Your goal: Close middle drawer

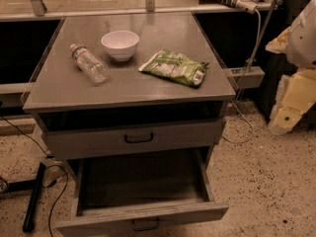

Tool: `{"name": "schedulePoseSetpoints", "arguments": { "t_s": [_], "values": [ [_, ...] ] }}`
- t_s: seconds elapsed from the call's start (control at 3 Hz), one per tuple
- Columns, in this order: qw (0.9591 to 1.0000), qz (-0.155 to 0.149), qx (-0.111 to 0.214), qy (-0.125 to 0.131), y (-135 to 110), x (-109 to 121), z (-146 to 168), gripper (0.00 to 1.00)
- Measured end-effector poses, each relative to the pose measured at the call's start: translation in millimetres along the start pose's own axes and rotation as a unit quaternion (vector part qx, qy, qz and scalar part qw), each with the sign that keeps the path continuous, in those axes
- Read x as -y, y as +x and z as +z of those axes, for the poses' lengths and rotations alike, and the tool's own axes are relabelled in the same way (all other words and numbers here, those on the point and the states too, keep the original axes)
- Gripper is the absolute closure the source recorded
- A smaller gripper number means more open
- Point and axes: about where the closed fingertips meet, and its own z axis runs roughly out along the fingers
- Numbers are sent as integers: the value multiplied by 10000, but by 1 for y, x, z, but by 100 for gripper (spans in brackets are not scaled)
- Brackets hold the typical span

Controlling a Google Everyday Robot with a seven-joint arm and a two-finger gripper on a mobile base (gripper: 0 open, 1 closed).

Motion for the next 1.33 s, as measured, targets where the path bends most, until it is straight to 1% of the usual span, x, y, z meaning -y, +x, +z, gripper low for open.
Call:
{"name": "schedulePoseSetpoints", "arguments": {
  "t_s": [0.33, 0.67, 1.0, 1.33],
  "values": [
    [10000, -38, 17, 8, 0, -6, 7, 0],
    [9997, -163, 179, -79, 4, -25, 31, 0],
    [9984, -235, 445, -275, 13, -50, 69, 0],
    [9968, -305, 583, -445, 21, -78, 107, 19]
  ]
}}
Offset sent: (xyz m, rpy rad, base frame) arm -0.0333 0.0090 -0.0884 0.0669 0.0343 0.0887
